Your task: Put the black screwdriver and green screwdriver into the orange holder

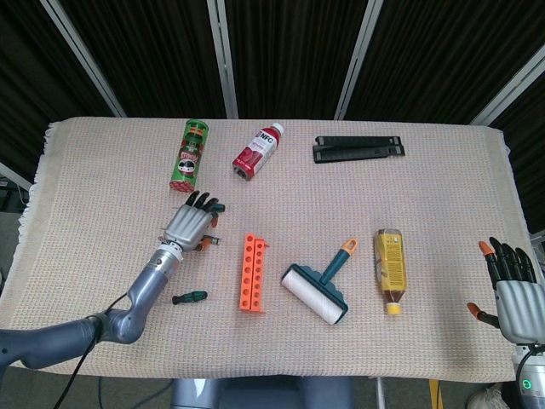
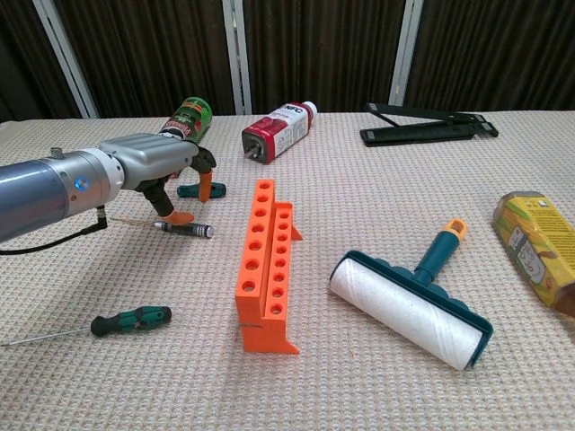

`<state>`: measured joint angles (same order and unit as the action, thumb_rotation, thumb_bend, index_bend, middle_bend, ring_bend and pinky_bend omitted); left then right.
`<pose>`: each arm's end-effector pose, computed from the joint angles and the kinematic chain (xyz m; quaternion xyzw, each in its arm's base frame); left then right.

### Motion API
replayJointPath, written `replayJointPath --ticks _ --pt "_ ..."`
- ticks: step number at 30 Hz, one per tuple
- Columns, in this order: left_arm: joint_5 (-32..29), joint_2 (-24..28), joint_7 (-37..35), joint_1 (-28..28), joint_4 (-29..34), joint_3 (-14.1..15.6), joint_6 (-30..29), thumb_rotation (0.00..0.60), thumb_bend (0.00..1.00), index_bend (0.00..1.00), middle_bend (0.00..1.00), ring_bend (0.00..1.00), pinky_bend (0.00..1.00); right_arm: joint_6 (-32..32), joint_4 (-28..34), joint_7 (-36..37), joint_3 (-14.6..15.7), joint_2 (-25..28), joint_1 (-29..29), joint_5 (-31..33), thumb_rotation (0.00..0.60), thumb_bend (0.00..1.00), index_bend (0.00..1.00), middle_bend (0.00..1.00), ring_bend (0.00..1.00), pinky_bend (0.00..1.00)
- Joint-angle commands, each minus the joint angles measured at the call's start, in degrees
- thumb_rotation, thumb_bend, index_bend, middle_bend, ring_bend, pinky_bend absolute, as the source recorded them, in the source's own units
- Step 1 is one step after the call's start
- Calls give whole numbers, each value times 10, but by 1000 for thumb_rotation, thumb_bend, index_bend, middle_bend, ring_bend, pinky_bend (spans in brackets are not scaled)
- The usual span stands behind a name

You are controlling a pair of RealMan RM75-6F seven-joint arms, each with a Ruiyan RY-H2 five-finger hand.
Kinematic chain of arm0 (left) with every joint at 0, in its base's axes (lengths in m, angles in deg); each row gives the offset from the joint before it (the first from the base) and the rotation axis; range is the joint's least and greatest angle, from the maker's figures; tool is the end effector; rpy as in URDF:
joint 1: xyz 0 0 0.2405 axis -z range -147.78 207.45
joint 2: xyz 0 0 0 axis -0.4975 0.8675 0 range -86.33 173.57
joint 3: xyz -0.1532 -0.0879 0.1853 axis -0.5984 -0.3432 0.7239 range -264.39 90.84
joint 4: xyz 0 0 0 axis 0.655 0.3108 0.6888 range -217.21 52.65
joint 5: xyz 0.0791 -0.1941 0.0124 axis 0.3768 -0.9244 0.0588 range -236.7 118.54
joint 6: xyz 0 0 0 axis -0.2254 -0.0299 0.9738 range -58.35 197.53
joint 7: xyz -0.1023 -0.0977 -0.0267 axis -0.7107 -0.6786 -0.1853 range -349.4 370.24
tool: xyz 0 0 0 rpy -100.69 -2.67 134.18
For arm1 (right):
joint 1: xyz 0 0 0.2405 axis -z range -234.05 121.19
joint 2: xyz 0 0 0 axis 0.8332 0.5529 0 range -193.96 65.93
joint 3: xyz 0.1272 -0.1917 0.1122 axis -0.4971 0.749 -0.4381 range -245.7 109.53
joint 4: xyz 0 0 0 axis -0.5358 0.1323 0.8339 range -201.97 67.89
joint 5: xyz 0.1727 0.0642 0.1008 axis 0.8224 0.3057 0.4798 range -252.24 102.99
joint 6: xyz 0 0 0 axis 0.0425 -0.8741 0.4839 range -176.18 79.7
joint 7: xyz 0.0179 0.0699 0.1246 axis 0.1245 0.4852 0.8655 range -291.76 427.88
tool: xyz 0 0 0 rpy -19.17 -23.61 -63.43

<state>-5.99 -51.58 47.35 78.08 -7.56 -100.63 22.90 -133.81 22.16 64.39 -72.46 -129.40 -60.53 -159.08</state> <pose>-0.1379 0.3776 -0.0475 -0.7866 -0.3216 -0.2749 0.4498 -0.3232 -0.1829 0.1638 0.5923 -0.3590 0.3632 0.6232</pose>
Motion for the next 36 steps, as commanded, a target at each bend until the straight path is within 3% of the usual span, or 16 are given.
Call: replayJointPath --ticks 1,16,36 --pt "-12 -13 5 8 -12 6 -1 584 317 422 84 6 0 -1 -1 1 0 -1 0 -1 600 0 13 0 0 0" --pt "-37 -41 -18 13 -40 23 -9 584 316 434 74 0 0 -5 -6 7 -1 -2 3 -1 600 0 13 0 0 0" --pt "-22 -72 -54 15 -78 30 -27 584 316 489 0 0 0 -13 -11 14 -4 -2 9 1 600 0 13 0 0 0"
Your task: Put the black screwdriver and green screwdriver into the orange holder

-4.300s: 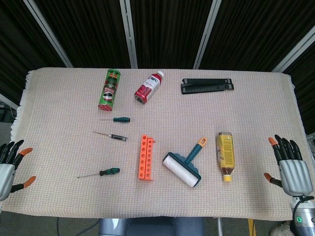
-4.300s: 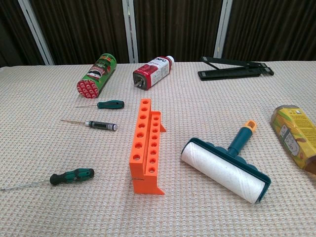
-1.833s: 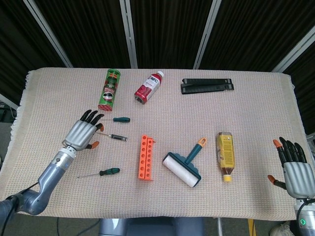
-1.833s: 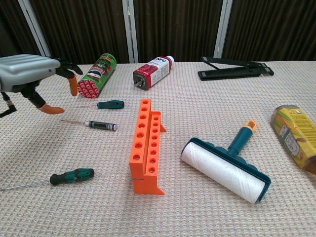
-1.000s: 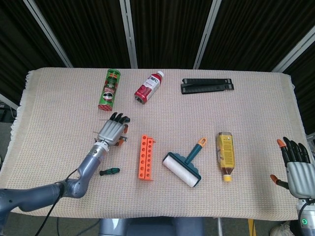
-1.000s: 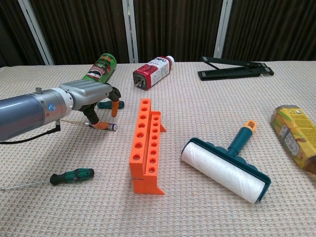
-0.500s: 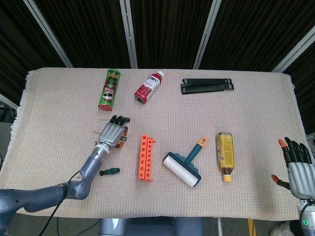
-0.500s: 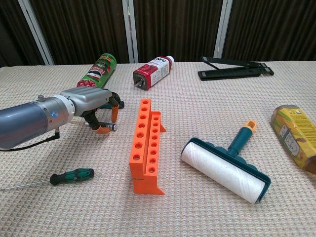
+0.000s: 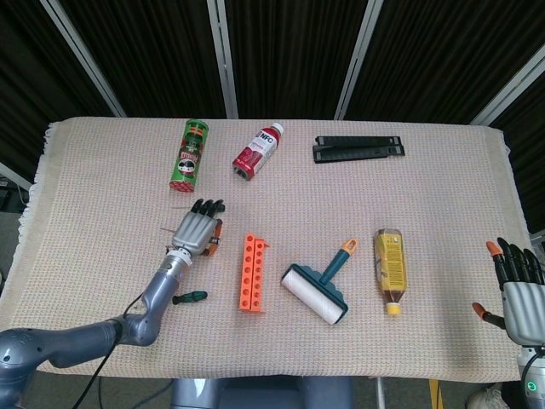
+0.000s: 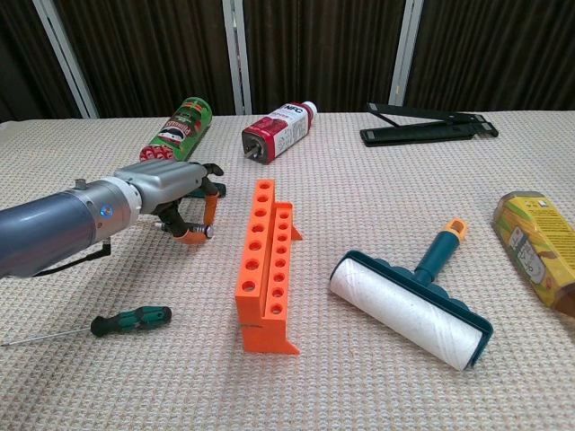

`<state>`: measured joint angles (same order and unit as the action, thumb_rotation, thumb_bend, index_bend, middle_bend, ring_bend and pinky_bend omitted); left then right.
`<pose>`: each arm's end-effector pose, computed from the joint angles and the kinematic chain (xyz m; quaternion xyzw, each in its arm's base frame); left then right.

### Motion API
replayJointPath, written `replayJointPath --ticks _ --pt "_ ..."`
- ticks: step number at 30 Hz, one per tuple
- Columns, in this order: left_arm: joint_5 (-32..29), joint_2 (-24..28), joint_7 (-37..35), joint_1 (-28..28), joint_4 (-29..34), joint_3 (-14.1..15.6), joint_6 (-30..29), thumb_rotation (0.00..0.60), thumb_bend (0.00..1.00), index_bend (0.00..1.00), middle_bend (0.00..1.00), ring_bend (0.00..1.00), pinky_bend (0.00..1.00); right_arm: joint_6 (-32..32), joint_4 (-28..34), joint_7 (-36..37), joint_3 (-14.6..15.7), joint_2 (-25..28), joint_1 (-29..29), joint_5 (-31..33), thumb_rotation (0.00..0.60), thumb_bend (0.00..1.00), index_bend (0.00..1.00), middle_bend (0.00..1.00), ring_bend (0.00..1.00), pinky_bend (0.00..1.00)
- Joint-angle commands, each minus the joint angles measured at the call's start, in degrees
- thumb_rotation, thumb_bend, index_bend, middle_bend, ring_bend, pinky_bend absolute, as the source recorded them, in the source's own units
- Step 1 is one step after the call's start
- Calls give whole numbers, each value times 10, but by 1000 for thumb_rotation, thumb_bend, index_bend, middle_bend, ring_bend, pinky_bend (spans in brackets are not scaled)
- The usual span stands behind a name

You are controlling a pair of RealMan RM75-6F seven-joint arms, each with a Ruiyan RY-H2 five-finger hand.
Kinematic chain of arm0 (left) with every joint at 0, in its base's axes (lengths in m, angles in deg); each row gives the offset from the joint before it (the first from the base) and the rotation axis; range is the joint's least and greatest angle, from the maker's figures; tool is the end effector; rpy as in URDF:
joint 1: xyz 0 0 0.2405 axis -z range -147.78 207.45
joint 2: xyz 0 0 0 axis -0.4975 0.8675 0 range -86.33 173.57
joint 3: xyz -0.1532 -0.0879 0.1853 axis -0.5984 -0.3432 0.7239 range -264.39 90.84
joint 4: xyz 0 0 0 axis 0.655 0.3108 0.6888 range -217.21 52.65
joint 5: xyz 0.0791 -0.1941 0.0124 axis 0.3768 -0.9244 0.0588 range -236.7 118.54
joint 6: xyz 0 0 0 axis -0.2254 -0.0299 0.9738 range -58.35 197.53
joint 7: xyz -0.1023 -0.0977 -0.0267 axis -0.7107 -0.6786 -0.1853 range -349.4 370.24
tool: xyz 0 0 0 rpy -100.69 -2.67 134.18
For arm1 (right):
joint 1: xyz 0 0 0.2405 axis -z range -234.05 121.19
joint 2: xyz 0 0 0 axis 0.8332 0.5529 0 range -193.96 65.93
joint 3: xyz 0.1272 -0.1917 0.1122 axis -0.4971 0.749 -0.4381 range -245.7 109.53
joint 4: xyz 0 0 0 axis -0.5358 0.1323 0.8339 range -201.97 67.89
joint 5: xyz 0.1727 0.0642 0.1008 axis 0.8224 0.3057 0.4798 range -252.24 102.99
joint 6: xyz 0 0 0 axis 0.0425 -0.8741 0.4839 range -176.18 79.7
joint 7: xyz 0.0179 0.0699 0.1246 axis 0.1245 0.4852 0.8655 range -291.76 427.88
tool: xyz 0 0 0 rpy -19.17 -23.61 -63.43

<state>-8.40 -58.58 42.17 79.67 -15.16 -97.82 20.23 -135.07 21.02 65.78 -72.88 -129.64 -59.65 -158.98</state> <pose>-0.1441 0.3743 -0.0789 -0.7656 -0.3614 -0.2801 0.4526 -0.3277 -0.1795 0.1685 0.5808 -0.3576 0.3695 0.6312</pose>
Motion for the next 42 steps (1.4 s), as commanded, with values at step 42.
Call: replayJointPath --ticks 42 --pt "143 175 -556 -111 311 -130 -35 586 612 629 80 0 0 -17 -8 10 -2 -7 7 -10 600 0 13 0 0 0"
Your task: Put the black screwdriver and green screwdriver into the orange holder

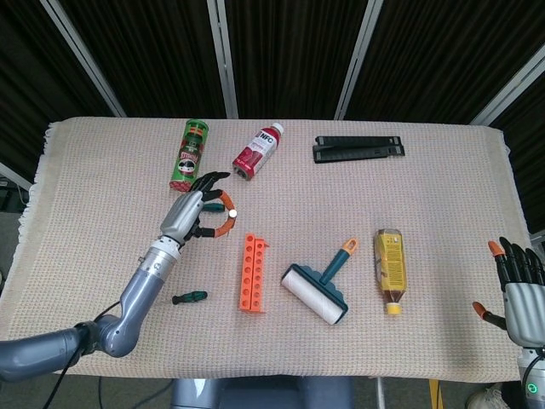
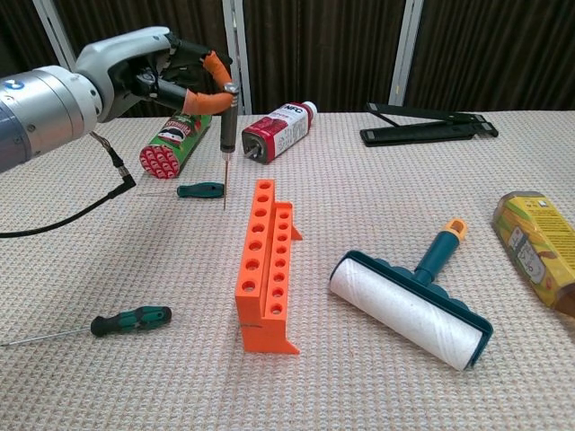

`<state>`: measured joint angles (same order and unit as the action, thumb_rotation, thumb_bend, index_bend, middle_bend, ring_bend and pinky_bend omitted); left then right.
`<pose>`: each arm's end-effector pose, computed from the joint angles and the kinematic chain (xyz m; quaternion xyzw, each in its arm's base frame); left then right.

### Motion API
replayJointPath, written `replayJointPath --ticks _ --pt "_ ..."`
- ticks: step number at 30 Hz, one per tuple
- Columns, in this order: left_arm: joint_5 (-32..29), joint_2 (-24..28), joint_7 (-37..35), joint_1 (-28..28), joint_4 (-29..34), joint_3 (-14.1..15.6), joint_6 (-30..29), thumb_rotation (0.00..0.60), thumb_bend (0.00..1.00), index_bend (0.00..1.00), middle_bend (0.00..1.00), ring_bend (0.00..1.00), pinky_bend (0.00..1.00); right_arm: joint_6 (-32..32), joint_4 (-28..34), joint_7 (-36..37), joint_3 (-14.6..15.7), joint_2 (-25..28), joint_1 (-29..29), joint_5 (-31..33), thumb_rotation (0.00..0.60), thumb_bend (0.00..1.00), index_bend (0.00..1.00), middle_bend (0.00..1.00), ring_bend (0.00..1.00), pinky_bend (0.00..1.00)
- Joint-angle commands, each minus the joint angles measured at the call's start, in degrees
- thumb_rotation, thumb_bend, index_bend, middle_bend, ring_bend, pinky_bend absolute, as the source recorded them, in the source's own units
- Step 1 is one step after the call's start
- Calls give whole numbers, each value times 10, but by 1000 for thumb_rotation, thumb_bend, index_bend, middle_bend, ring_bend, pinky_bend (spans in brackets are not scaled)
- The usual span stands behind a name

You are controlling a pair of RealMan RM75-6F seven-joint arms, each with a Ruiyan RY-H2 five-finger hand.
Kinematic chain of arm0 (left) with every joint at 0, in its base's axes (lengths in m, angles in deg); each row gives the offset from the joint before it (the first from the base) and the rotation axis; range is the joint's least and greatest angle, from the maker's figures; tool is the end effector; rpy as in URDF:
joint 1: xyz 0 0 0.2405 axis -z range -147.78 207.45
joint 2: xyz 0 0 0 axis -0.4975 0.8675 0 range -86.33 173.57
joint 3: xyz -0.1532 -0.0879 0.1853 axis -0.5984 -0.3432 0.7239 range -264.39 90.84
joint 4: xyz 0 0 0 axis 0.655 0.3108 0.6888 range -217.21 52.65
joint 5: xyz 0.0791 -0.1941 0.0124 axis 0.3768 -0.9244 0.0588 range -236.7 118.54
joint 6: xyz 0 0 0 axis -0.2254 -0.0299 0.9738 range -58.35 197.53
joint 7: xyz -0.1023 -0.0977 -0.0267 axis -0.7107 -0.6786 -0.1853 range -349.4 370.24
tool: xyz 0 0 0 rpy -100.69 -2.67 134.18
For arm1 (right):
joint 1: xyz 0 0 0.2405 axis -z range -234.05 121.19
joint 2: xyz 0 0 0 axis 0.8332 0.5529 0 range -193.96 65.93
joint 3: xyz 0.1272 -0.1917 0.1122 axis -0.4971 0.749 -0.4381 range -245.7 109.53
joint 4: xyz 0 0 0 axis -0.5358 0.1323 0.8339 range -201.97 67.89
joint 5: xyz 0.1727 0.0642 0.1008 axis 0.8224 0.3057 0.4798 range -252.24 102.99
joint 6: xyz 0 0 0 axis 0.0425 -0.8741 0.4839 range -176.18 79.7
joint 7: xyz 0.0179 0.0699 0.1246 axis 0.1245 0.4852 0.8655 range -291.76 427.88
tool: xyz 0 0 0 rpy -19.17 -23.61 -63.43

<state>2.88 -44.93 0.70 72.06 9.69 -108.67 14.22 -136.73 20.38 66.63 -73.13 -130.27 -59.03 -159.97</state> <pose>-0.0890 0.3595 0.0148 -0.5558 -0.5662 -0.5516 0.2574 -0.3266 -0.1767 0.1694 0.5747 -0.3514 0.3830 0.6321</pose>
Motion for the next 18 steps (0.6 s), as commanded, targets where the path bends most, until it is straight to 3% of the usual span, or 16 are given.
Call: replayJointPath --ticks 1,4,8,18 --pt "34 43 -177 -40 72 -23 35 585 615 629 80 0 0 0 -2 2 0 -1 1 0 600 0 13 0 0 0" --pt "52 60 -248 -48 83 -24 60 583 616 629 80 0 0 0 -6 6 1 -2 1 -1 600 0 13 0 0 0" --pt "77 68 -286 -51 82 -25 63 586 617 633 81 0 0 -1 -9 9 1 -3 2 -1 600 0 13 0 0 0" --pt "119 75 -338 -42 89 -16 59 583 615 636 80 0 0 2 -14 16 0 -4 1 1 600 0 13 0 0 0"
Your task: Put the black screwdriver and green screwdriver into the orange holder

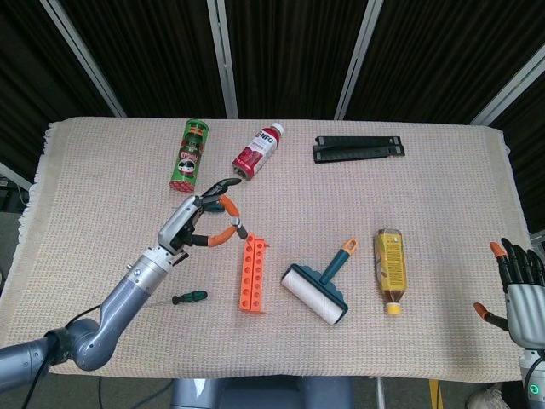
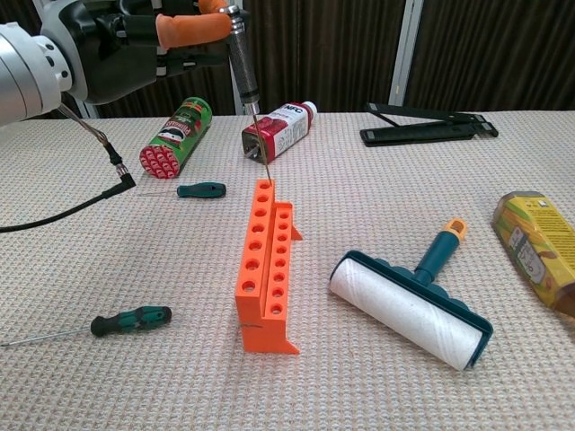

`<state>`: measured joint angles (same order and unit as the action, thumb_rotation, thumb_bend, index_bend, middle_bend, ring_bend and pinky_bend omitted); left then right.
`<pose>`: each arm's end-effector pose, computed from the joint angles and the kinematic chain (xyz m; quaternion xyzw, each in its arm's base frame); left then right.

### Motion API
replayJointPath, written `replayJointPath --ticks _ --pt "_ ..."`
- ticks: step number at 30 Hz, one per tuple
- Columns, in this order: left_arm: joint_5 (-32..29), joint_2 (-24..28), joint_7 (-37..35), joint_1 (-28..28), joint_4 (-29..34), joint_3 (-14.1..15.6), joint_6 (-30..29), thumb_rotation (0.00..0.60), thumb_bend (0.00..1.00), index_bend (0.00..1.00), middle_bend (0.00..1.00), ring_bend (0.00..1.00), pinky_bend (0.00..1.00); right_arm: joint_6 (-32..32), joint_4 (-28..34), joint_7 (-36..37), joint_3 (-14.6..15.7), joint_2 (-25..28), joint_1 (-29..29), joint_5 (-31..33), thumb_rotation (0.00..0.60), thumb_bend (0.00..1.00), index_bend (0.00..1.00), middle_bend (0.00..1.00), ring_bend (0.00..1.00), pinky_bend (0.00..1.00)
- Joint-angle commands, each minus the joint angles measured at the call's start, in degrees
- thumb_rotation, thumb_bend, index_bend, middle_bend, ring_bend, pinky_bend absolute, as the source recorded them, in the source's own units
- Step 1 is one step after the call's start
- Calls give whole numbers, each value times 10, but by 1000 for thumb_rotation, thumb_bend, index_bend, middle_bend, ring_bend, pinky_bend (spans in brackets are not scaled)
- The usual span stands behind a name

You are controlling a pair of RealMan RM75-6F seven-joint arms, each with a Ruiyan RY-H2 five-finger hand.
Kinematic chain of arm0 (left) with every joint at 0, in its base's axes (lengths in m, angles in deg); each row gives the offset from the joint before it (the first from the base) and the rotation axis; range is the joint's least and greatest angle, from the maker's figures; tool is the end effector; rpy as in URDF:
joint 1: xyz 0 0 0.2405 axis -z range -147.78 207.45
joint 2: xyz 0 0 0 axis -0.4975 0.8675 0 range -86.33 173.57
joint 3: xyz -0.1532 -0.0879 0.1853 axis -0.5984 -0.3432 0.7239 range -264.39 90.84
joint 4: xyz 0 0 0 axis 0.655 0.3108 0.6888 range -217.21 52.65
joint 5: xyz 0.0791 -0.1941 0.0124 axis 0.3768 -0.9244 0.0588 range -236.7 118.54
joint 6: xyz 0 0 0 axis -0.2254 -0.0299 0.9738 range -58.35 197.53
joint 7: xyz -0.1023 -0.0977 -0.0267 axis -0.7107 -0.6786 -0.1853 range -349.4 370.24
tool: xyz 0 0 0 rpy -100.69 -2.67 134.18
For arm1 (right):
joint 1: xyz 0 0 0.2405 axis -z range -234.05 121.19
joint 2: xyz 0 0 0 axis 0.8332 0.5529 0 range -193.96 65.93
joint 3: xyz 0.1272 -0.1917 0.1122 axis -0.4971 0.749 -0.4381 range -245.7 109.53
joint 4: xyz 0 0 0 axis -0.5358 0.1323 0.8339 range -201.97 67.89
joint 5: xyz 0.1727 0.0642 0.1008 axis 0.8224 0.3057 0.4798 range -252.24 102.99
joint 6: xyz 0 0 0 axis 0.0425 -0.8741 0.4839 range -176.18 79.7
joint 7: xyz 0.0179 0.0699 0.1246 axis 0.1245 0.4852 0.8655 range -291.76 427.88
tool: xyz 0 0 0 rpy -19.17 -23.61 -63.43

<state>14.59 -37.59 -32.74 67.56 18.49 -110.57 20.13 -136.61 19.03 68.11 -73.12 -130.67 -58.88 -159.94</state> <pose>-0.0741 0.3338 0.0426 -0.4547 -0.6692 -0.5857 0.0490 -0.3311 -0.1759 0.1693 0.5723 -0.3554 0.3846 0.6311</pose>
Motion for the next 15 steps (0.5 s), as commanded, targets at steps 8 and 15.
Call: replayJointPath --ticks 8,15 --pt "-7 -1 14 15 -15 14 1 583 617 638 80 0 0 5 -5 5 -1 -2 -1 4 600 0 13 0 0 0" --pt "-19 -3 31 21 -27 19 -5 584 616 638 80 0 0 9 -7 6 -2 -3 -3 5 600 0 13 0 0 0"
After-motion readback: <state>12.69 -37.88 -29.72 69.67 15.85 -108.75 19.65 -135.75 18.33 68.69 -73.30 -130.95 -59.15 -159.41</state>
